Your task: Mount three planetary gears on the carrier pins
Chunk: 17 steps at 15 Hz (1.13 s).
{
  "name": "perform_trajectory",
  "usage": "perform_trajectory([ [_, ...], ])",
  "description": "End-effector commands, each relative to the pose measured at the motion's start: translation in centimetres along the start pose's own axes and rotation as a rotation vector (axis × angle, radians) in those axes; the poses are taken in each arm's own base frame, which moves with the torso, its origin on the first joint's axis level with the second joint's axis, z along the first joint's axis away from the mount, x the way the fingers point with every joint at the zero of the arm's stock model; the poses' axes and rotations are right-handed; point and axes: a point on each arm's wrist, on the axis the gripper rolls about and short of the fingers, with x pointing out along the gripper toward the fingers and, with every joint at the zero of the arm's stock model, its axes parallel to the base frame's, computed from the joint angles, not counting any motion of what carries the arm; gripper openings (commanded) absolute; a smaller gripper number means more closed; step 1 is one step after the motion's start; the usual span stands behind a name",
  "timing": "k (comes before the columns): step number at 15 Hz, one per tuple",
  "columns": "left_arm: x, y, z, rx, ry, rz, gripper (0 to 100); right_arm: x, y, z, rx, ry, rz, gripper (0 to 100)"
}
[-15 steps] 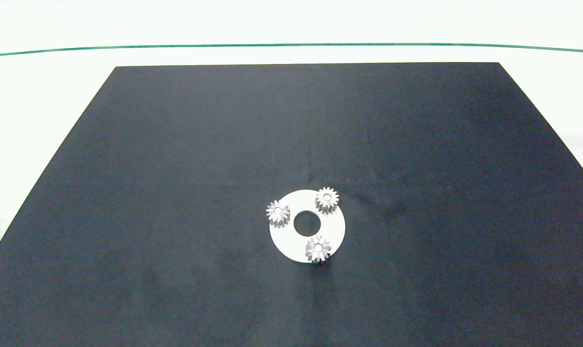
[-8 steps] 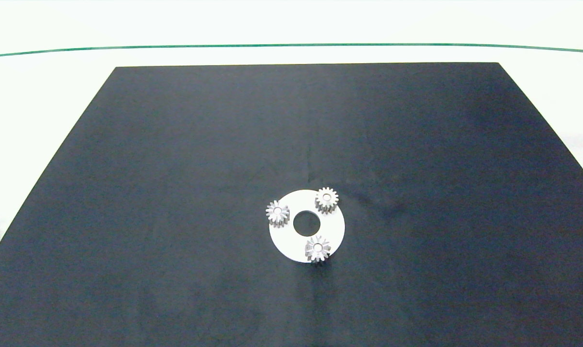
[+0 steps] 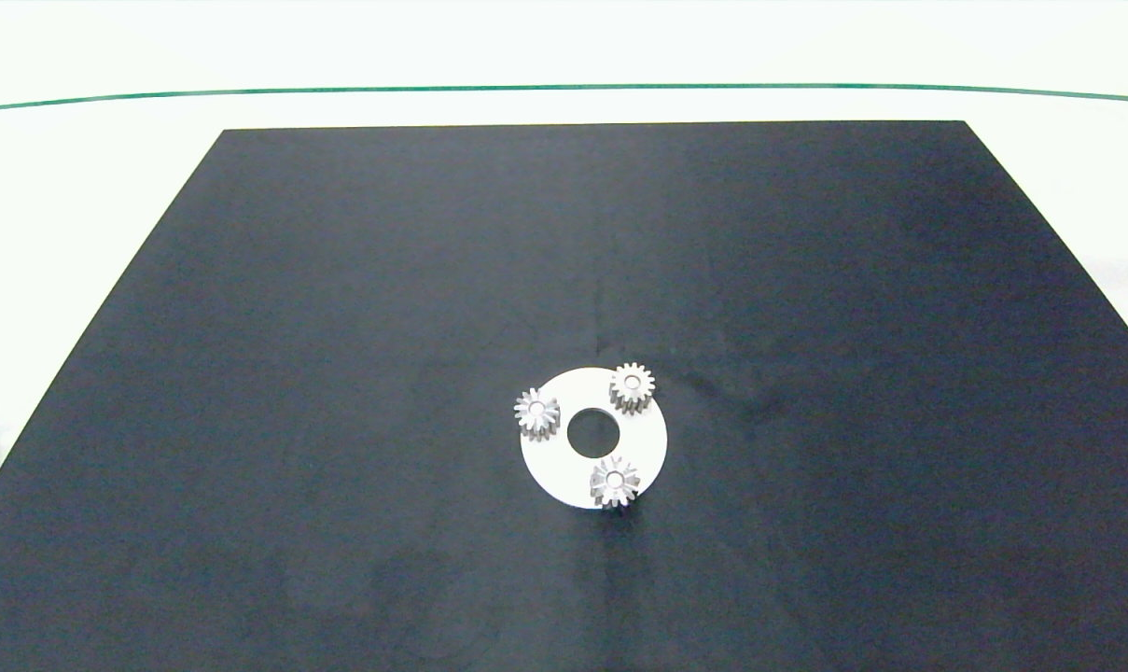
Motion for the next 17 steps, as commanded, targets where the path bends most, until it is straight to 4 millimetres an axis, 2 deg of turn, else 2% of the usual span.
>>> perform_trajectory([
  [1, 0.1, -0.4, -1.6, -0.001, -0.005, 0.013, 100, -0.5, 0.1, -1.9, 0.008, -0.020, -0.092, 100],
  [3, 1.1, -0.9, -3.6, 0.002, 0.055, 0.002, 100, -0.1, 0.3, -2.3, 0.025, -0.020, -0.094, 100],
  [6, 2.7, -1.8, -6.7, -0.007, 0.072, -0.057, 100, 2.0, 1.5, -5.1, 0.080, -0.052, -0.057, 100],
  [9, 3.4, -2.5, -8.2, -0.106, 0.027, -0.168, 100, 2.8, 2.0, -6.3, 0.083, -0.068, -0.008, 100],
  [12, 3.4, -2.8, -9.0, -0.113, 0.065, -0.252, 100, 2.8, 2.2, -6.3, 0.139, -0.075, 0.071, 100],
  [17, 3.4, -3.0, -8.9, -0.095, 0.051, -0.332, 100, 2.7, 2.5, -6.2, 0.178, -0.087, 0.197, 100],
])
